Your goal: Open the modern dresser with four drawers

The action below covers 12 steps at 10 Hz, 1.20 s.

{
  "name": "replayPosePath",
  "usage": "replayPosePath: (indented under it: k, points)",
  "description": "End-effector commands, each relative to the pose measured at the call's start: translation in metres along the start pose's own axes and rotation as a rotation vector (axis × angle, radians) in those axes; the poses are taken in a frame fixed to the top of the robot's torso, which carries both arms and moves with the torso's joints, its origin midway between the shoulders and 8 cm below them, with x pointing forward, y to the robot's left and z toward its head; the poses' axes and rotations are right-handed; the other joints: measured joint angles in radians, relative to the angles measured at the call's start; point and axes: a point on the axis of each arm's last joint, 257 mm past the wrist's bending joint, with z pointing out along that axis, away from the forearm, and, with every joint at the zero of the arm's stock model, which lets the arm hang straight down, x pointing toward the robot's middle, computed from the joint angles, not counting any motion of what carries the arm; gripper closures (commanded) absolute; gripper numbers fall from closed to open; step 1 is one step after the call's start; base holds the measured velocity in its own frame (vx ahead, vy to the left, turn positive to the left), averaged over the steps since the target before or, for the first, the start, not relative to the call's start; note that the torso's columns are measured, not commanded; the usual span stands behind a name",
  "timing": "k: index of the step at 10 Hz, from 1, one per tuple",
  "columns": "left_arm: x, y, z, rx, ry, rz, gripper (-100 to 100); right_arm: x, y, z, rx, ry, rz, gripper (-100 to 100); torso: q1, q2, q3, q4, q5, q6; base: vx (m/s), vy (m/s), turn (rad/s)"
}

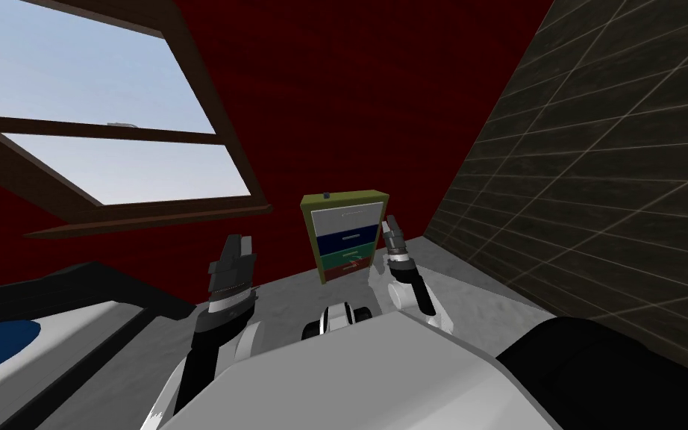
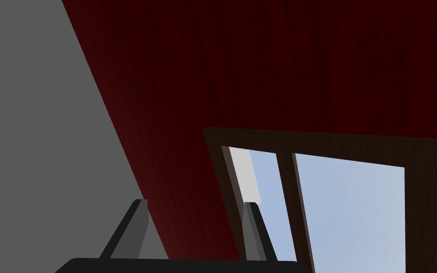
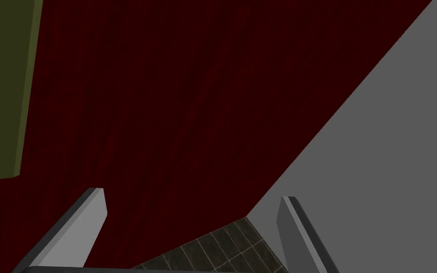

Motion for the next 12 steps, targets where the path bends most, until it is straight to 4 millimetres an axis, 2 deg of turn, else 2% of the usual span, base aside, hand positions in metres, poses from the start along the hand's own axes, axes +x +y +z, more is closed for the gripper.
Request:
replayPosePath:
  k: [1,4,5,6,7,8,10,11,12]
  points:
    - [0.000,0.000,0.000,0.000,0.000,0.000,0,0.003,-0.011,-0.001,0.001,0.028,-0.105,-100,0.001,0.000,0.000,0.000,0.000,0.000,0.044,0.036,-0.017]
    - [0.000,0.000,0.000,0.000,0.000,0.000,0,0.007,-0.030,-0.003,0.005,0.063,-0.236,-100,0.001,0.000,0.000,0.000,0.000,0.000,0.042,0.050,-0.027]
    - [0.000,0.000,0.000,0.000,0.000,0.000,0,0.007,-0.030,-0.003,0.004,0.063,-0.259,-100,0.001,-0.001,-0.001,0.000,0.000,0.000,0.043,0.041,-0.023]
    - [0.000,0.000,0.000,0.000,0.000,0.000,0,0.008,-0.040,-0.005,0.006,0.079,-0.315,-100,0.000,-0.001,-0.001,0.000,0.000,0.000,0.053,0.046,-0.042]
    - [0.000,0.000,0.000,0.000,0.000,0.000,0,0.008,-0.040,-0.005,0.005,0.079,-0.343,-100,0.001,-0.001,-0.001,0.000,0.000,0.000,0.046,0.039,-0.017]
    - [0.000,0.000,0.000,0.000,0.000,0.000,0,0.009,-0.051,-0.007,0.007,0.094,-0.397,-100,0.000,0.000,0.000,0.000,0.000,0.000,0.051,0.051,-0.032]
    - [0.000,0.000,0.000,0.000,0.000,0.000,0,0.009,-0.051,-0.007,0.006,0.095,-0.431,-100,0.001,0.000,0.000,0.000,0.000,0.000,0.033,0.036,-0.010]
    - [0.000,0.000,0.000,0.000,0.000,0.000,0,0.010,-0.062,-0.009,0.007,0.110,-0.496,-100,0.000,0.001,0.000,0.000,0.000,0.000,0.042,0.032,-0.033]
    - [0.000,0.000,0.000,0.000,0.000,0.000,0,0.010,-0.062,-0.009,0.006,0.110,-0.521,-100,0.000,-0.001,0.000,0.000,0.000,0.000,0.042,0.039,-0.025]
